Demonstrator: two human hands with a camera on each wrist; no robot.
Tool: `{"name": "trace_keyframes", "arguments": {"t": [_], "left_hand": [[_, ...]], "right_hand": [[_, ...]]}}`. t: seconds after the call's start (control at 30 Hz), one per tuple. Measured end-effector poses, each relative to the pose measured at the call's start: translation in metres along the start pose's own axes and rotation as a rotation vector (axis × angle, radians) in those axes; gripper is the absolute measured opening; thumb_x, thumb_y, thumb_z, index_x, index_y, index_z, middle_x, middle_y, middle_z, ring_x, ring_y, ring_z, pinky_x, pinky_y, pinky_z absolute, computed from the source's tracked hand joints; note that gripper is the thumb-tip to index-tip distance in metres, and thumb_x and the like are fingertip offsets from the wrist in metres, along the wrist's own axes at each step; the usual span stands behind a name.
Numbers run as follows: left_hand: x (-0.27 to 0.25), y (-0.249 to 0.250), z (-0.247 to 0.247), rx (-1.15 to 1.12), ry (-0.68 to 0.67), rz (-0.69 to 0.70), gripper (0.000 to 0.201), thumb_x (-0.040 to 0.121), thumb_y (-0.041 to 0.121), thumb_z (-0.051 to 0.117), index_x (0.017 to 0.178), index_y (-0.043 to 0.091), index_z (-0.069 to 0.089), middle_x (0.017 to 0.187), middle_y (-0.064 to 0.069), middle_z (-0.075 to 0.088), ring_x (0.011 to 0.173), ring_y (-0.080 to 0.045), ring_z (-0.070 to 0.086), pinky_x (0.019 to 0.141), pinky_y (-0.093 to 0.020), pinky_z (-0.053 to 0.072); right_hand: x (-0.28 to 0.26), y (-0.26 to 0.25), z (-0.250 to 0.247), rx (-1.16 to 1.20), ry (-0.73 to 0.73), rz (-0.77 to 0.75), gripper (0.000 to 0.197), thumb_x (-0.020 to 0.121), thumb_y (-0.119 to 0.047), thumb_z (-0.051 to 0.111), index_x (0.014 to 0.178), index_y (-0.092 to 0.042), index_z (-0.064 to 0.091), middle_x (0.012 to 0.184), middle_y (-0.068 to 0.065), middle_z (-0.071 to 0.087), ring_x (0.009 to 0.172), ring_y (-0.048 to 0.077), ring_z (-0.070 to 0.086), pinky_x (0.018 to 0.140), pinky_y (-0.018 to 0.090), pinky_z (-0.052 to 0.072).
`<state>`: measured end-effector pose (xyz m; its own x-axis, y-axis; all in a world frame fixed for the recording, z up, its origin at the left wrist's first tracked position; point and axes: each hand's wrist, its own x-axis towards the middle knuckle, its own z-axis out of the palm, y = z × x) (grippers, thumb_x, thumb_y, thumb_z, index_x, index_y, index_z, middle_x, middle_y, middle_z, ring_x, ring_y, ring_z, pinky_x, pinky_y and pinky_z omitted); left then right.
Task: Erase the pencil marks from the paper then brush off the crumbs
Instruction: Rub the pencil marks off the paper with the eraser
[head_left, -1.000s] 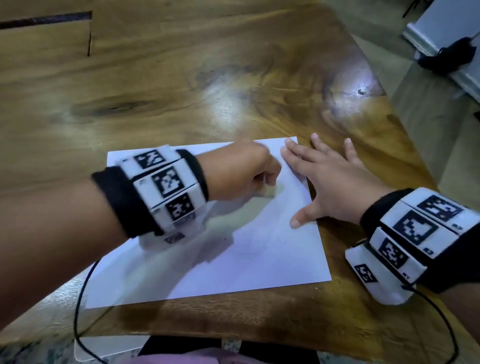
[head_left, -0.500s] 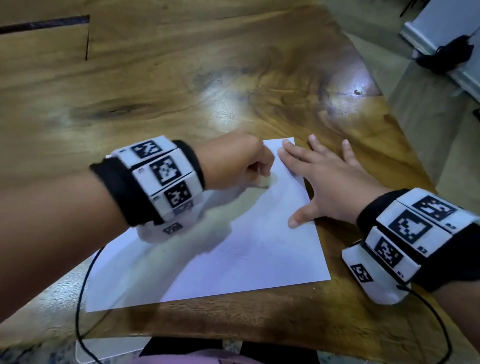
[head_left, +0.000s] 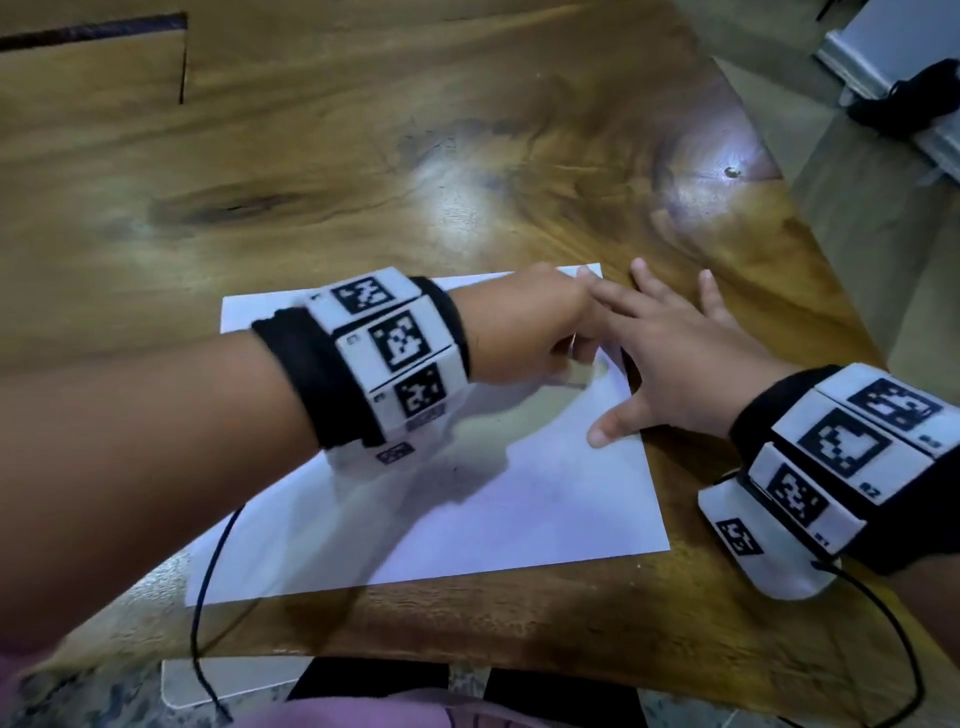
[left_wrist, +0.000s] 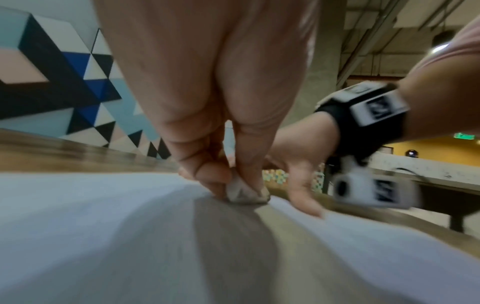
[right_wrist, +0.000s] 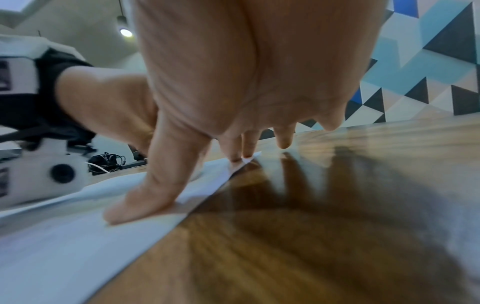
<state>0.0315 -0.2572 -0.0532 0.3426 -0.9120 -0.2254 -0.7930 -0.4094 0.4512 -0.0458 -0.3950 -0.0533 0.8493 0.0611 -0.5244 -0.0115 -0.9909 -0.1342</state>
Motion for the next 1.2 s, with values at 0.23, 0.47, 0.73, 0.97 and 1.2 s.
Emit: {"name": "trace_keyframes", "arguments": {"t": [0.23,0.47,0.73,0.97,1.2], "left_hand": [[-0.078,0.004,0.027,-0.03,-0.038,0.092,0.01,0.08,0.007,0.058,0.072,0.013,0.058,0.072,0.003,0.044,0.061,-0.017,0.043,0.055,-0.024,0.03],[-0.077,0.006,0.028,-0.107,-0.018,-0.041,0.006,0.081,0.014,0.06,0.085,0.014,0.065,0.084,-0.001,0.056,0.075,-0.018,0.054,0.068,-0.028,0.043],[-0.06,0.005,0.021,-0.147,0.022,-0.151,0.007,0.079,0.017,0.062,0.086,0.018,0.063,0.073,0.01,0.048,0.066,-0.004,0.045,0.063,-0.009,0.034],[-0.033,0.016,0.009,-0.122,0.042,-0.116,0.014,0.079,0.021,0.063,0.091,0.014,0.065,0.075,0.003,0.058,0.066,-0.011,0.047,0.06,-0.012,0.034],[-0.01,0.02,0.005,-0.058,-0.067,-0.046,0.019,0.083,0.019,0.059,0.097,0.007,0.065,0.098,-0.011,0.067,0.089,-0.027,0.059,0.08,-0.033,0.043]], "right_hand": [[-0.002,-0.002,-0.001,-0.044,0.015,0.009,0.121,0.057,-0.068,0.066,0.145,-0.035,-0.01,0.152,-0.022,-0.018,0.141,0.017,-0.023,0.11,0.057,-0.014],[-0.026,-0.012,0.004,-0.141,0.063,-0.011,0.102,0.068,-0.07,0.053,0.146,-0.032,0.0,0.156,-0.014,-0.006,0.144,0.01,-0.011,0.114,0.051,-0.014],[-0.021,-0.005,0.004,-0.192,-0.045,-0.025,0.123,0.059,-0.077,0.055,0.143,-0.028,-0.021,0.151,-0.011,-0.03,0.139,0.01,-0.027,0.11,0.054,-0.016],[-0.007,-0.005,-0.003,-0.197,-0.039,-0.117,0.126,0.053,-0.072,0.065,0.145,-0.034,-0.012,0.151,-0.019,-0.024,0.139,0.009,-0.026,0.108,0.058,-0.017],[-0.003,-0.003,-0.006,-0.093,-0.112,-0.097,0.124,0.047,-0.07,0.07,0.145,-0.039,0.0,0.148,-0.026,-0.027,0.138,0.011,-0.029,0.108,0.062,-0.016]]}}
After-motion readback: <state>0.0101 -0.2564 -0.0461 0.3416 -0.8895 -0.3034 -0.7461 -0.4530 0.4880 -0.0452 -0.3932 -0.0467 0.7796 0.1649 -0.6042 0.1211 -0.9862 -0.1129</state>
